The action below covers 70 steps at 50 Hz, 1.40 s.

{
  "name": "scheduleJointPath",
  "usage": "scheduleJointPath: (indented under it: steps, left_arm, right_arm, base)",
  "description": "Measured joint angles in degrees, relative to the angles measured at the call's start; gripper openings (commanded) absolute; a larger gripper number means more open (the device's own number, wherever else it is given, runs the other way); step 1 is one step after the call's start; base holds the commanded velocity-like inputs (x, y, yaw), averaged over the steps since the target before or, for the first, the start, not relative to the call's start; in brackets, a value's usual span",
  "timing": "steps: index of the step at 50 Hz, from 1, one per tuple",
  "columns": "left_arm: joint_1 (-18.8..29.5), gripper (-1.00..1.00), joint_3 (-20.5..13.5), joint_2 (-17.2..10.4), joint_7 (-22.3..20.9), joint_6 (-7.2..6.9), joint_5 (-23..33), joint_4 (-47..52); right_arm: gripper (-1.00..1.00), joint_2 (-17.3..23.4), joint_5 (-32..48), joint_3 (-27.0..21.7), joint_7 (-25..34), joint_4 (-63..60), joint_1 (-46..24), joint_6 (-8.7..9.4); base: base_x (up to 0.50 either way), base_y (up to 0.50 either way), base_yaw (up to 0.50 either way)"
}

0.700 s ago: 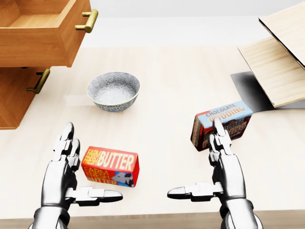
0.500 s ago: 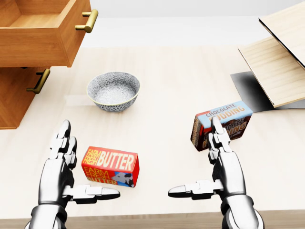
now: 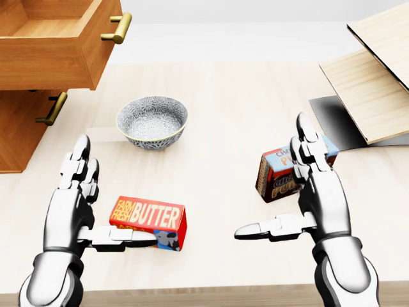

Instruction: Close the top drawer of the cabinet.

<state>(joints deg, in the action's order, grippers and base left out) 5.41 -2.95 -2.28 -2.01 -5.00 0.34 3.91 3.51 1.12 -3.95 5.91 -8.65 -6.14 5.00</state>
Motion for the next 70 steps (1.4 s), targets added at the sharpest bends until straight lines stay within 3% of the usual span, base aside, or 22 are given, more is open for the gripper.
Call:
scheduleJointPath:
  steps: [26, 42, 70]
  left_arm:
    - [11.2, 1.00, -2.5, -3.5, -3.3, 0.00, -1.1, 12.9]
    - [18.9, 1.00, -4.0, -6.1, -4.3, 0.00, -4.0, 11.8]
    - [22.0, 1.00, -4.6, -7.5, -4.2, 0.00, -4.8, 6.7]
  right_arm:
    - [1.00, 3.3, -1.4, -3.9, 1.6, -10.3, -6.4, 0.00]
    - [1.00, 4.5, -2.0, -4.8, 0.5, -14.3, -9.0, 0.00]
    - [1.00, 4.7, -3.6, -5.3, 1.0, -14.7, -8.8, 0.00]
  base:
    - [0.00, 0.00, 0.00]
    - [0.00, 0.00, 0.00]
    - [0.11, 0.00, 0.00]
